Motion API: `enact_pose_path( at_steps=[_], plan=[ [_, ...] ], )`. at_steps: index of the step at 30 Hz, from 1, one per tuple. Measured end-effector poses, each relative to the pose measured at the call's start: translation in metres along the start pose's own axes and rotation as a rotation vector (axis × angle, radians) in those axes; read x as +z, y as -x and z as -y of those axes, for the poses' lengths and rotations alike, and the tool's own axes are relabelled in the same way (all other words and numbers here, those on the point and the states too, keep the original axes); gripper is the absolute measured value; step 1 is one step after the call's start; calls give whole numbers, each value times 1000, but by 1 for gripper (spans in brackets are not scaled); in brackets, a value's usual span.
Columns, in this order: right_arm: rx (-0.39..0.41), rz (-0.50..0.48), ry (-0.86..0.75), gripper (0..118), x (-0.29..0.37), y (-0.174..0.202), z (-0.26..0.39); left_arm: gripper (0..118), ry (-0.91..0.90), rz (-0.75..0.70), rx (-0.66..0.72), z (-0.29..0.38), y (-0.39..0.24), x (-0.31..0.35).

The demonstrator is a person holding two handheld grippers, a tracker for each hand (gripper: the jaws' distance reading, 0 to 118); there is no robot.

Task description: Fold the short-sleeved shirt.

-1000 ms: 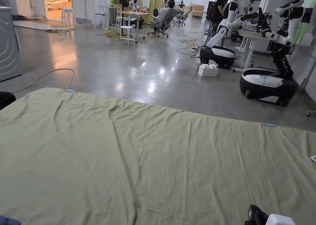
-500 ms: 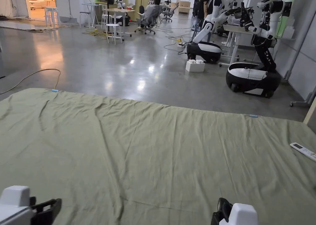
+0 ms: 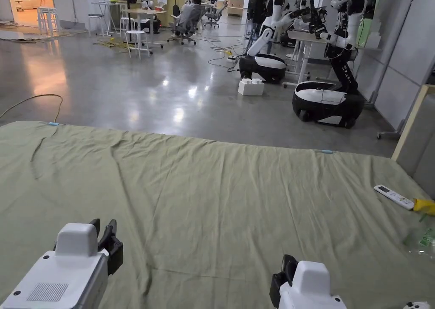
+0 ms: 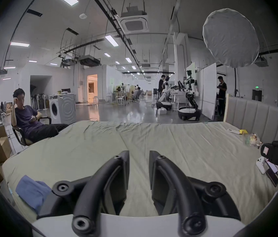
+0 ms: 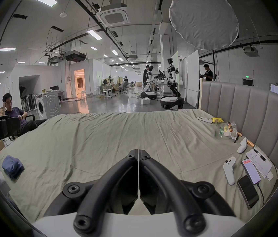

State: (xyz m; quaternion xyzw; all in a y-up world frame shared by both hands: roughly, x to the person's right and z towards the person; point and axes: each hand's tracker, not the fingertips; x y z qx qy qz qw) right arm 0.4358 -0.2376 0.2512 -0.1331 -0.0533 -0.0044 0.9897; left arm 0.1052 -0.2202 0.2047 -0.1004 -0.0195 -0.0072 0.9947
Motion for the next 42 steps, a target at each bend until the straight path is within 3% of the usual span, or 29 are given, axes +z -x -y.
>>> enact_pose_path(
  at_steps=[4, 11, 32, 34, 36, 38, 40, 42],
  plan=[
    [-24, -3, -17, 1, 0, 0, -9, 14, 1, 34, 0, -7, -9, 2],
    [2, 2, -59, 1, -2, 5, -19, 5, -6, 27, 10, -10, -20, 4],
    [25, -10, -81, 2, -4, 4, -25, 4, 1, 4, 0, -6, -27, 4],
    [25, -6, -81, 14, -3, 5, -21, 6, 7, 8, -8, -5, -27, 3],
    [19, 3, -78, 51, -3, 6, -18, 24, 5, 9, -16, -4, -30, 4],
    [20, 31, -81, 74, -4, 6, -15, 55, 2, 7, -27, -4, -31, 5],
    [64, 82, -125, 80, -1, 7, -17, 70, -5, -17, -66, -3, -33, 6],
    [97, 94, -172, 92, 1, 6, -21, 71, -14, -36, -90, -2, -34, 7]
  ],
)
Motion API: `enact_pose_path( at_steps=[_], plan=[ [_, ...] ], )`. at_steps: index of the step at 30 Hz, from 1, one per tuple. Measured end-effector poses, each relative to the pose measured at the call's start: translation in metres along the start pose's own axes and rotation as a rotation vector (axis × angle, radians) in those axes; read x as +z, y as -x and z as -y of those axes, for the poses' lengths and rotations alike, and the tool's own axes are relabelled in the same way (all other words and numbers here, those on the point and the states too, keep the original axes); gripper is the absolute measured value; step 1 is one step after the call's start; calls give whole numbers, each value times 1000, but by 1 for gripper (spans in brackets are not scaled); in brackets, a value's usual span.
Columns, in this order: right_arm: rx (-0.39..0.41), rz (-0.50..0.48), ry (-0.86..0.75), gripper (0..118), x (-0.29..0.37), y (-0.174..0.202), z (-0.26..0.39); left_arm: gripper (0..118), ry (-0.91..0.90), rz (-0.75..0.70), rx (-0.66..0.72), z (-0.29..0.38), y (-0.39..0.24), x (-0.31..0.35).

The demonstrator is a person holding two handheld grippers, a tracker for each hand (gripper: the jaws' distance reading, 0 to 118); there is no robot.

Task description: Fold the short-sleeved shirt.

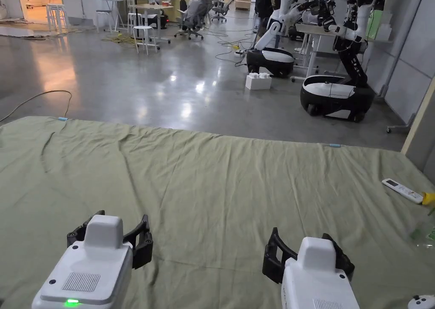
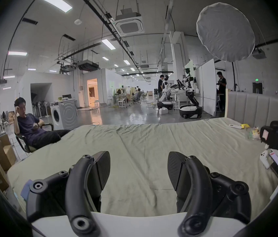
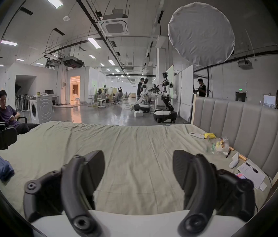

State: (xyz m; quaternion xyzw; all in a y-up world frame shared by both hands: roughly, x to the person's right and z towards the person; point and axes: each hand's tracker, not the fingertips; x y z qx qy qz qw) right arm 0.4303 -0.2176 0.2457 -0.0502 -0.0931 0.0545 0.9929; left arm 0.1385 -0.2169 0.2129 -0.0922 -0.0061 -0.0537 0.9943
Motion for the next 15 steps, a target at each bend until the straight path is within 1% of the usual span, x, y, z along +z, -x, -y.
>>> enact_pose_path(
  at_steps=[1, 2, 4, 5, 10, 12, 13, 14, 15],
  plan=[
    [-29, -9, 30, 99, -1, -2, 1, 72, 0, -8, -2, 0, 0, 0],
    [-31, -10, 34, 105, -3, -4, -1, 75, 1, -16, 4, -1, 1, 0],
    [-56, -16, 43, 106, -3, -7, -1, 81, 9, -30, 32, 1, 4, -1],
    [-55, -17, 42, 106, -3, -8, -1, 84, 9, -39, 59, 1, 5, -1],
    [-56, -10, 75, 107, -4, -9, 2, 85, 13, -51, 92, 5, 8, -1],
    [-62, -24, 94, 112, -6, -11, 5, 89, 15, -59, 91, 7, 8, -1],
    [-66, -17, 119, 112, -7, -10, 6, 91, 17, -61, 89, 7, 7, -1],
    [-53, -17, 108, 112, -7, -9, 5, 94, 16, -61, 87, 7, 7, -2],
    [-48, -22, 101, 112, -7, -9, 6, 94, 16, -59, 84, 7, 6, -2]
  ],
)
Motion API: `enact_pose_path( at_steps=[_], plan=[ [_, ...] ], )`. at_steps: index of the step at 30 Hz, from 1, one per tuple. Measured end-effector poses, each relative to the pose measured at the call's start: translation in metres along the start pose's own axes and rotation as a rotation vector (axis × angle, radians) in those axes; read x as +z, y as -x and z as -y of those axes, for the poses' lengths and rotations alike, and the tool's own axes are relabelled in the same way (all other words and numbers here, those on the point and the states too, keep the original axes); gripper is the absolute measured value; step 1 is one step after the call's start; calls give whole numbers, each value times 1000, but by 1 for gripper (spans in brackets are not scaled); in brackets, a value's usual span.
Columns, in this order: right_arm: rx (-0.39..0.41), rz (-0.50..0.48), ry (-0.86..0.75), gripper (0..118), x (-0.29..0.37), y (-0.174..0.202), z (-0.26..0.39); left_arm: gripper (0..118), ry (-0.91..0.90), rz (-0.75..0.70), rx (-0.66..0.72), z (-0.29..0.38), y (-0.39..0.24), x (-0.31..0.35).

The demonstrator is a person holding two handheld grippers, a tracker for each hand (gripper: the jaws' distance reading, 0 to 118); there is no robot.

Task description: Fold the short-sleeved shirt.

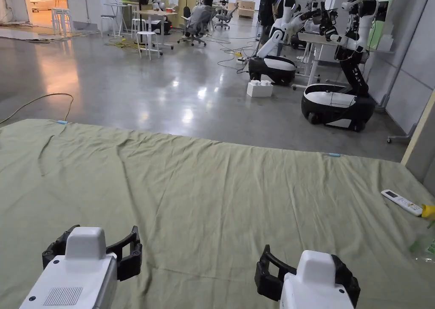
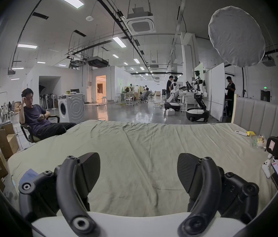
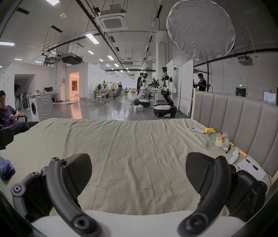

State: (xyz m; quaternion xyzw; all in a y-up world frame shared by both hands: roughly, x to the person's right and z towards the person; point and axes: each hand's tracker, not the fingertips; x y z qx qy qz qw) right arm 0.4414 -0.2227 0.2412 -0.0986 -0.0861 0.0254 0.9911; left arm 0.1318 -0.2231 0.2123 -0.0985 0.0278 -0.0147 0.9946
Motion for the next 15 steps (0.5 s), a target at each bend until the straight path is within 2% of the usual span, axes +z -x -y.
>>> enact_pose_path(
  at_steps=[2, 7, 12, 15],
  plan=[
    [14, -15, -21, 112, -1, -1, -2, 96, 3, 23, -4, -1, -1, -1],
    [-50, 18, 18, 117, -6, -1, -6, 98, 30, 60, -40, -2, -9, -5],
    [-65, 18, 31, 117, -7, 0, -12, 103, 7, 72, -72, 0, -15, 1],
    [-63, -20, 72, 117, -8, 0, -15, 104, 2, 75, -54, -1, -17, 2]
  ],
)
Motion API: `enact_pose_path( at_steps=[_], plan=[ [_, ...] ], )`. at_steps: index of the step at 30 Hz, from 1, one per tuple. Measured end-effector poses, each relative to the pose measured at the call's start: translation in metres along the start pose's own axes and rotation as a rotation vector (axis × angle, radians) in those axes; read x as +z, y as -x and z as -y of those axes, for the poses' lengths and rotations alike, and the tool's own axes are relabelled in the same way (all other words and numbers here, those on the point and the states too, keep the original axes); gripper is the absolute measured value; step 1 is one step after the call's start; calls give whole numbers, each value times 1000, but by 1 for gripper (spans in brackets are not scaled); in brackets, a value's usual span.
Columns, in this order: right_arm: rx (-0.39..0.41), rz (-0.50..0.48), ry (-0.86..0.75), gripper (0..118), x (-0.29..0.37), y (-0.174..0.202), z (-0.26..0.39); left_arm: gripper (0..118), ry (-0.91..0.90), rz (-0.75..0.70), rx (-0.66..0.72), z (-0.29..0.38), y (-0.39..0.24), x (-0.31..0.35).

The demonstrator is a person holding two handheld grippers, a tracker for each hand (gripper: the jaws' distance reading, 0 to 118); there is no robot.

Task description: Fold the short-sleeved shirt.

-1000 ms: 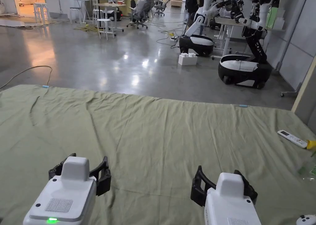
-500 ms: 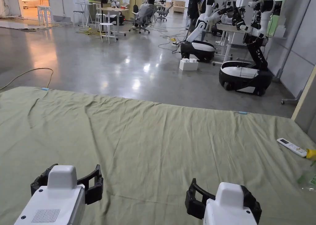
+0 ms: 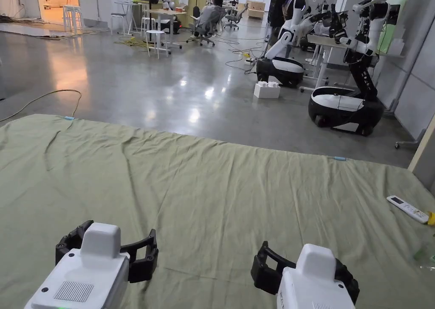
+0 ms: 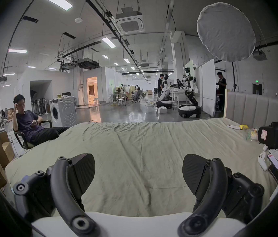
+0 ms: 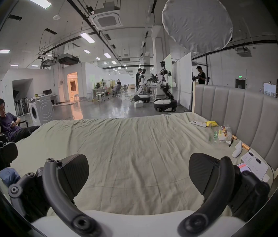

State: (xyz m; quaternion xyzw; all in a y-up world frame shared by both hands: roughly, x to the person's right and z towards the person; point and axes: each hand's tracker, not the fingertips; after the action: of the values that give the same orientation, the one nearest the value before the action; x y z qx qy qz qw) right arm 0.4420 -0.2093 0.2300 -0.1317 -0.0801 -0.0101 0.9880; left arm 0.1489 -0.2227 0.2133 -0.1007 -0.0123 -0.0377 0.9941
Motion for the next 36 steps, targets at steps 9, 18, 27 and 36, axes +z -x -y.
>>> enact_pose_path(
  at_steps=[9, 18, 27, 36],
  plan=[
    [-47, -31, 40, 117, 3, 2, -9, 104, -3, 10, 24, -2, -4, 3],
    [-92, 45, 88, 117, -4, 2, -16, 104, 12, 37, 22, -3, -1, 1],
    [-49, 35, 104, 117, -14, 5, -10, 104, -11, 6, 52, -7, 8, -5],
    [-19, 37, 130, 117, -16, 9, 1, 104, -38, -29, 81, -6, 21, -5]
  ],
)
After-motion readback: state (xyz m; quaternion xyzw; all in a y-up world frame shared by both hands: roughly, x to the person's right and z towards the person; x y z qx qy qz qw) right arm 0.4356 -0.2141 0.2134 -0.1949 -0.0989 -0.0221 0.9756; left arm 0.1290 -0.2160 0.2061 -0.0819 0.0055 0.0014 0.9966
